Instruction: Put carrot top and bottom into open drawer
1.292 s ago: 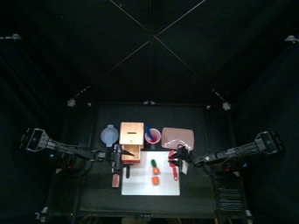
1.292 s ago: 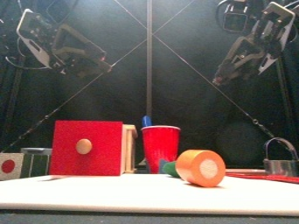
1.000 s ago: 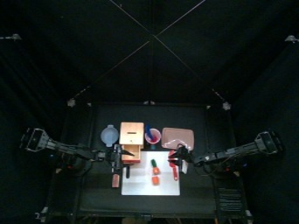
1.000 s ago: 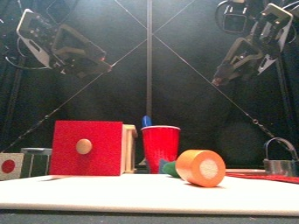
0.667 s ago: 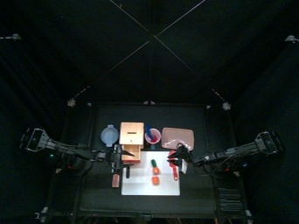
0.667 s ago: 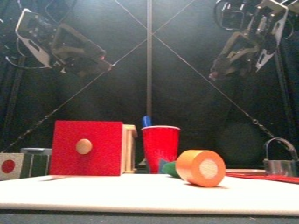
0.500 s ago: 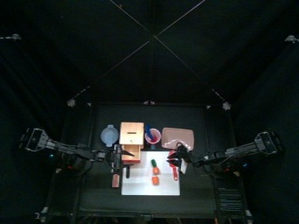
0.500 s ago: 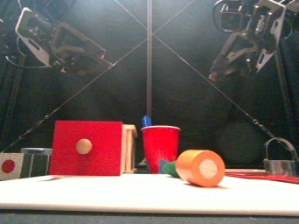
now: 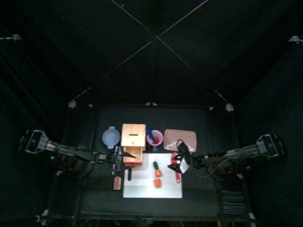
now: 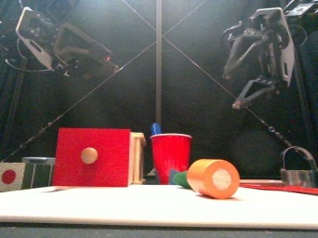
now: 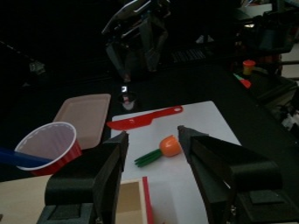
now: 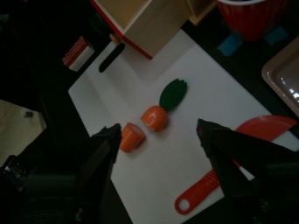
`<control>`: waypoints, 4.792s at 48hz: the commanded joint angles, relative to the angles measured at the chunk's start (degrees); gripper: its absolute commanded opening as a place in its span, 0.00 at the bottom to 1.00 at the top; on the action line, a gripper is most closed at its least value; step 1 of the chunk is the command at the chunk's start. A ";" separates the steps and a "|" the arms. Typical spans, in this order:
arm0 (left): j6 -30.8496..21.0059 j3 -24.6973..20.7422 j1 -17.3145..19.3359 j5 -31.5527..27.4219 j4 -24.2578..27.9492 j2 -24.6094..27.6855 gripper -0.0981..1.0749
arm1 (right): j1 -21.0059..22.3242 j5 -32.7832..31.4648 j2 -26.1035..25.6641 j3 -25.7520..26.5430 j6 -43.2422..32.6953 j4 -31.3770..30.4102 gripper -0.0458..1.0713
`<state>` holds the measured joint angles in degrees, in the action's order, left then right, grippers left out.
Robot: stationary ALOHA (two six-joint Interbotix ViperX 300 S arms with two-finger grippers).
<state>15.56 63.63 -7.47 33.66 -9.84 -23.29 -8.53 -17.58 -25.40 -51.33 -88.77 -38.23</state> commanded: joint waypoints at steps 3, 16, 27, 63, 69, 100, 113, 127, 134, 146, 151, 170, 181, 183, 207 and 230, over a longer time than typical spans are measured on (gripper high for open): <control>-0.09 -0.18 -0.09 0.35 0.00 -0.09 0.81 | 1.14 -0.09 2.46 3.08 -0.09 7.03 0.97; 0.18 1.49 0.00 0.00 0.26 -1.05 0.81 | 2.72 -4.13 13.45 9.84 0.62 25.58 0.97; 0.70 4.92 -0.18 0.00 0.62 -5.54 0.81 | 2.37 -6.33 22.76 16.70 0.44 27.51 0.97; 1.05 9.32 -0.35 0.00 2.11 -12.83 0.81 | 2.11 -13.10 35.33 25.31 0.79 31.20 0.96; 0.88 9.40 -0.26 -0.09 2.90 -12.92 0.81 | 2.02 -13.45 36.12 26.28 0.79 31.38 0.96; 0.70 9.49 -0.35 -0.09 2.90 -12.92 0.81 | 0.97 -16.70 35.51 29.27 1.14 30.41 0.64; 0.70 9.49 -0.35 0.00 2.81 -12.92 0.81 | 3.25 -19.34 29.53 32.61 2.37 16.70 0.64; 0.70 9.23 0.00 -0.09 2.72 -12.92 0.81 | 7.56 -13.10 33.13 41.66 2.29 -0.35 0.64; 0.70 9.32 0.09 -0.09 2.46 -12.92 0.81 | 8.70 -7.47 37.62 44.03 2.37 -1.41 0.64; 0.70 9.58 0.09 -0.09 2.02 -12.92 0.81 | 8.53 -5.62 39.73 43.77 2.37 -0.88 0.65; 0.70 9.58 0.09 -0.09 2.02 -12.92 0.81 | 8.44 -5.62 39.99 43.59 2.37 -0.70 0.68; 0.70 9.58 0.09 -0.09 2.02 -12.92 0.81 | 8.53 -5.62 40.08 43.33 2.37 -1.14 0.82; 0.70 9.58 0.09 -0.09 2.02 -12.92 0.81 | 8.26 -5.71 38.32 42.98 2.37 -1.85 0.83; 0.70 9.58 0.09 -0.09 2.02 -12.92 0.81 | 7.73 -5.89 37.35 42.28 2.37 -1.58 0.83; 0.70 9.58 0.09 -0.09 2.02 -12.92 0.81 | -4.75 -22.15 26.81 28.13 2.29 26.98 0.83; 0.70 9.67 1.05 -0.26 2.02 -12.92 0.81 | -7.03 -16.26 34.98 29.44 2.11 32.43 0.82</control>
<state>16.26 73.92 -6.59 33.31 -7.82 -36.21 -15.82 -34.28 10.20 -23.47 -86.66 -5.63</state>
